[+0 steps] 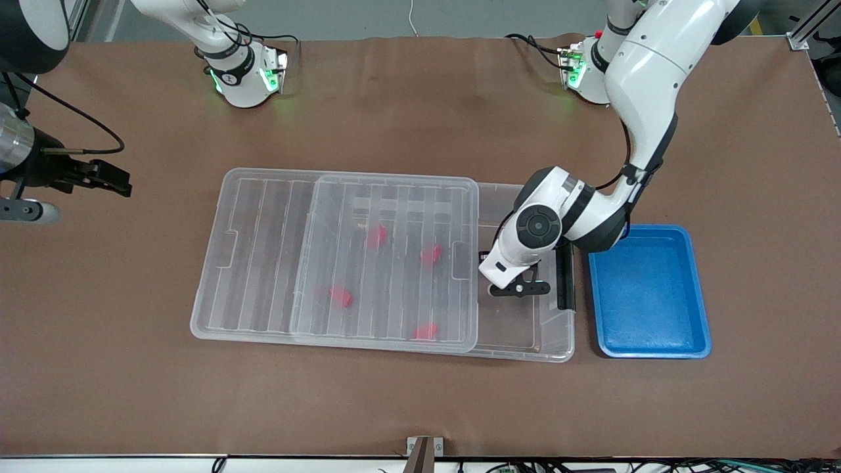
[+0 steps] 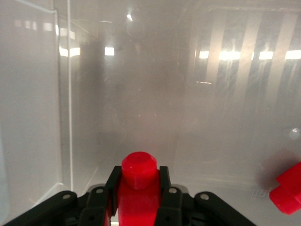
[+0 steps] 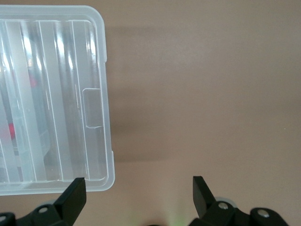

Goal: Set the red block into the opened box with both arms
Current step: 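Carry the red block over the open box while the right gripper withdraws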

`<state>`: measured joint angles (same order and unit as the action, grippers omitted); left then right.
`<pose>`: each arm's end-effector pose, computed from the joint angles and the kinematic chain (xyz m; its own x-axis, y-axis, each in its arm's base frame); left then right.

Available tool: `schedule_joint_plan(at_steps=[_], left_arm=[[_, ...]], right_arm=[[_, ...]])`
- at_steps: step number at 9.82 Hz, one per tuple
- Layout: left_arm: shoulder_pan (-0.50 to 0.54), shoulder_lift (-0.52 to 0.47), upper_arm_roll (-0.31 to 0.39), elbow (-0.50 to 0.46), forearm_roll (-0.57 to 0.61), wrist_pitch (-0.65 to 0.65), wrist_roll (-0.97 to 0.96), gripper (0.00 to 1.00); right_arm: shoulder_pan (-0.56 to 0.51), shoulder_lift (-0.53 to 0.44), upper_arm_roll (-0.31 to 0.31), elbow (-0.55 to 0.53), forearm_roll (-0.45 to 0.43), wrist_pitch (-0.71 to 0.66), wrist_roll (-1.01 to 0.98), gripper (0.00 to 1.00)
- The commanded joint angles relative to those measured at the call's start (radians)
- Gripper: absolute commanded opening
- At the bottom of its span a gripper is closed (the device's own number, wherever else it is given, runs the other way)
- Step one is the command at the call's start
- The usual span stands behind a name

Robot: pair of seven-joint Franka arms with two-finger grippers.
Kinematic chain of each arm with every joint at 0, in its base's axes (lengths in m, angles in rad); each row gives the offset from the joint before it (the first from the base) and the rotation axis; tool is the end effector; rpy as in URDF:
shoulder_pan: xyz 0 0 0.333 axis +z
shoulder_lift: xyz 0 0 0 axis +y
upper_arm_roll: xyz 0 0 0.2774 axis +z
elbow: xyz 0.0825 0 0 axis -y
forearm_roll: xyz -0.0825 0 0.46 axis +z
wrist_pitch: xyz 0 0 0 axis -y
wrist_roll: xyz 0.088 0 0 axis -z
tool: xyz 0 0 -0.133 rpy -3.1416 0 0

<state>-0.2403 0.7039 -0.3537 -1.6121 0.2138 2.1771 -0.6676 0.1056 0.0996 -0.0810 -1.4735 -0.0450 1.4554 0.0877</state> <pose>0.6032 -0.3821 0.1217 0.9942 0.0107 -0.1072 0.0103 -0.9999 -0.0046 0.6415 0.0113 0.5402 0.9913 -0.0688 -0.1119 -0.0620 -0.9961 0.0631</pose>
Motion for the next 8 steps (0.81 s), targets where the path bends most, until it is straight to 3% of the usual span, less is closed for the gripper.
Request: schedule_joint_plan(at_steps=[1,3,5,6,7,8], left_arm=[[0.004,0.057,0.004,-0.008,0.057,0.05,-0.004,0.01],[0.001,0.068,0.004,-0.008,0.061,0.056,0.005,0.03],[0.003,0.094,0.004,-0.005,0.062,0.059,0.006,0.19],[0.006,0.095,0.004,-0.005,0.062,0.066,0.008,0.47],[0.007,0.091,0.004,-0.005,0.062,0.066,0.008,0.99],[0.012,0.075,-0.004,-0.005,0.058,0.064,0.006,1.0]], right_arm=[[-0.024,-0.012,0.01,-0.014,-0.005,0.003,-0.017,1.0],[-0.062,-0.012,0.01,0.016,0.026,0.005,-0.023,1.0],[-0.098,-0.029,0.012,-0.03,0.063,0.072,-0.026,1.0],[-0.134,-0.027,0.016,-0.036,0.066,0.086,-0.034,1.0],[-0.145,-0.029,0.018,-0.039,0.066,0.091,-0.055,1.0],[-0.155,-0.032,0.021,-0.045,0.066,0.101,-0.059,1.0]])
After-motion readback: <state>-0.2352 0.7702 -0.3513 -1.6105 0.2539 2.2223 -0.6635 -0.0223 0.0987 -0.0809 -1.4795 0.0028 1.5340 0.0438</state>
